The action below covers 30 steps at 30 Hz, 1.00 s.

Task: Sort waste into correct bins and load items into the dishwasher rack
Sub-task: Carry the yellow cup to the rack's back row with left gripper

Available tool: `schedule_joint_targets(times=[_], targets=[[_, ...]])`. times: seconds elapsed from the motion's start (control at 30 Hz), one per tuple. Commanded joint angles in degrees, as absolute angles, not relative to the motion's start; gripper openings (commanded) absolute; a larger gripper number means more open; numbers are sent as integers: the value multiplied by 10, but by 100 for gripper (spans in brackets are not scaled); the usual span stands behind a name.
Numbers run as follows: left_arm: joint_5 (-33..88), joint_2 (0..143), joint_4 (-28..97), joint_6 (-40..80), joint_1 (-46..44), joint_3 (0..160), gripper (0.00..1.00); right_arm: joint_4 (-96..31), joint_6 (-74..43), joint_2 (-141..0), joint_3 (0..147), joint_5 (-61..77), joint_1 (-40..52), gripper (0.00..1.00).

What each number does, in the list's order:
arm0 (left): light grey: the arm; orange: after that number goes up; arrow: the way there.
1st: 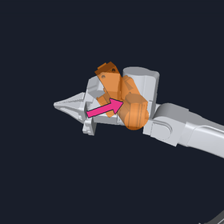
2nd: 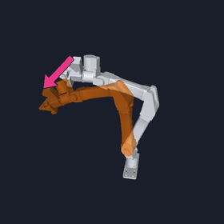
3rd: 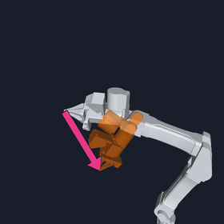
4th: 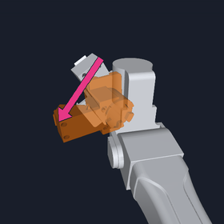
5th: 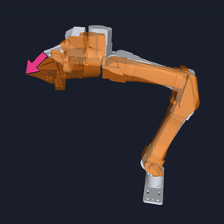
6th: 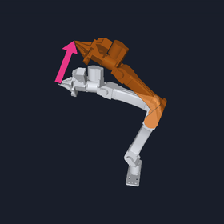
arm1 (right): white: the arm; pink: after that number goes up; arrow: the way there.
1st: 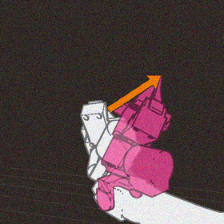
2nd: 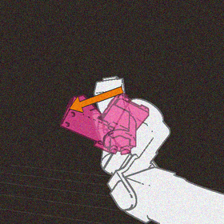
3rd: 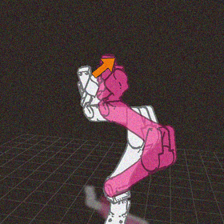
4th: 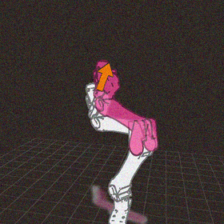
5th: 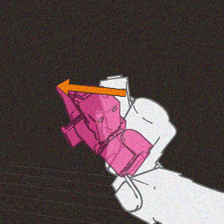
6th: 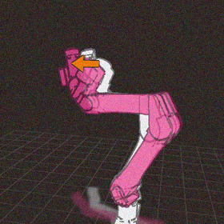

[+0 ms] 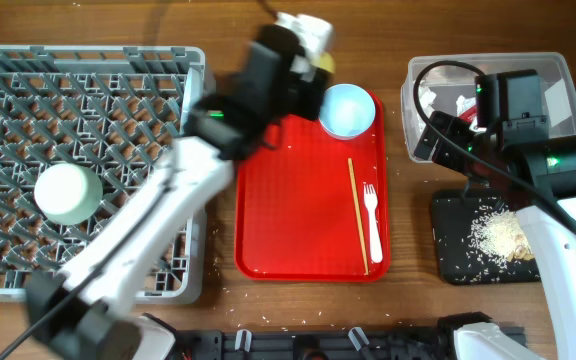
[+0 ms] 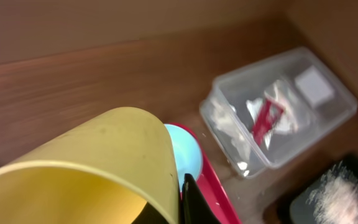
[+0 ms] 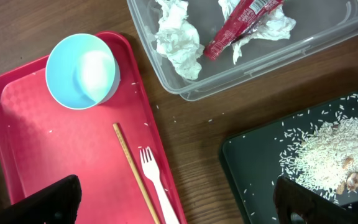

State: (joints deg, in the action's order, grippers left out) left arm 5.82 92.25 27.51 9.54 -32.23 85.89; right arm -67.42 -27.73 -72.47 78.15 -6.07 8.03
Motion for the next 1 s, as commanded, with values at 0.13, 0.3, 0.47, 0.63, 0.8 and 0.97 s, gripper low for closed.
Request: schedule_joint_targets(times=[0.13, 0.3, 0.47, 0.63, 0.8, 0.97], targets=[[464, 812, 312, 251, -15, 862, 4, -673, -270, -723, 785, -68, 79, 100], [642, 844, 338, 281, 160, 861, 4, -673, -270, -723, 785, -68, 79, 100], [649, 901, 356, 281, 240, 861, 4, -673, -270, -723, 785, -68, 79, 100], [649, 990, 333, 270, 285, 861, 4, -673, -270, -723, 785, -68, 79, 100], [701, 1085, 291, 270, 303, 861, 4, -673, -270, -723, 785, -68, 79, 100], [720, 1153, 241, 270, 304, 861, 4, -673, -270, -723, 785, -68, 79, 100]])
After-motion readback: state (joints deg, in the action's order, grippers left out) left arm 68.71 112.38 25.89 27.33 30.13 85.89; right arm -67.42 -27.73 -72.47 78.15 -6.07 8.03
